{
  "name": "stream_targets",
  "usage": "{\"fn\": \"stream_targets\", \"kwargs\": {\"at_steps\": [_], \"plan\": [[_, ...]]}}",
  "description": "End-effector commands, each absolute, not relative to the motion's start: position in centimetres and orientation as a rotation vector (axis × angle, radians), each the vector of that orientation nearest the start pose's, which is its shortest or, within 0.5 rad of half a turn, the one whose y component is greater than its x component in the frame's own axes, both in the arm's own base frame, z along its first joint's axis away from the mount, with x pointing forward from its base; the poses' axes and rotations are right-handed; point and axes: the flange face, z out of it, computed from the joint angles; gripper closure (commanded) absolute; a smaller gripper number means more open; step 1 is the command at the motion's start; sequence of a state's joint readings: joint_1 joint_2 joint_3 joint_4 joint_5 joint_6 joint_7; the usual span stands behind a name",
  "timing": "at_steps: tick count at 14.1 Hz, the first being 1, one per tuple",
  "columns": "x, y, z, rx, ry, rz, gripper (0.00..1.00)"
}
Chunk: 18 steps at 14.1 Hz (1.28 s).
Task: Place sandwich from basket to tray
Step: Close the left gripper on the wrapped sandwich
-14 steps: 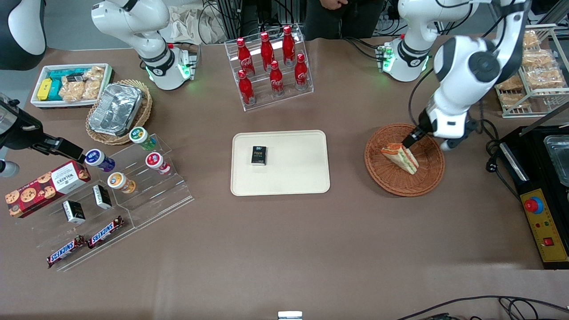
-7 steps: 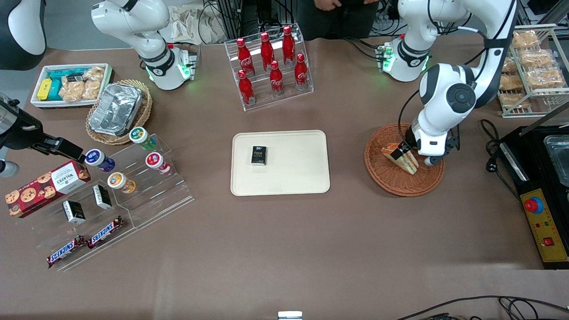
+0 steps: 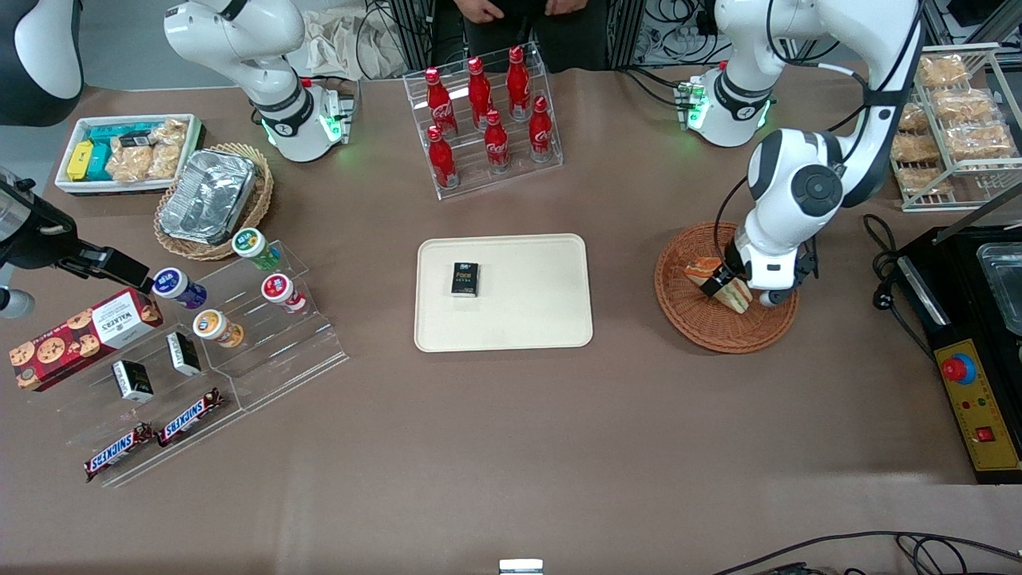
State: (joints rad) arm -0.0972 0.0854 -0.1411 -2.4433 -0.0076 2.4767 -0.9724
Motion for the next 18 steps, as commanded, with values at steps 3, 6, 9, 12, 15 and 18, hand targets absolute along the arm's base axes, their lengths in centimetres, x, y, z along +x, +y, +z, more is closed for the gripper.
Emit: {"fn": "stream_targets", "kwargs": {"at_steps": [3, 6, 9, 12, 15, 18], "plan": [[47.0, -11.5, 24.8, -2.886, -1.155, 0.054, 0.44], [47.1, -11.6, 23.8, -2.882, -1.192, 0.044, 0.75], [47.2, -11.7, 23.9, -2.884, -1.186, 0.041, 1.0], [47.6, -11.9, 26.2, -2.91, -1.155, -0.012, 1.0], [47.8, -12.3, 32.6, -2.895, -0.983, 0.027, 1.0], [48.3, -14.1, 40.9, -2.893, -0.756, 0.119, 1.0]]}}
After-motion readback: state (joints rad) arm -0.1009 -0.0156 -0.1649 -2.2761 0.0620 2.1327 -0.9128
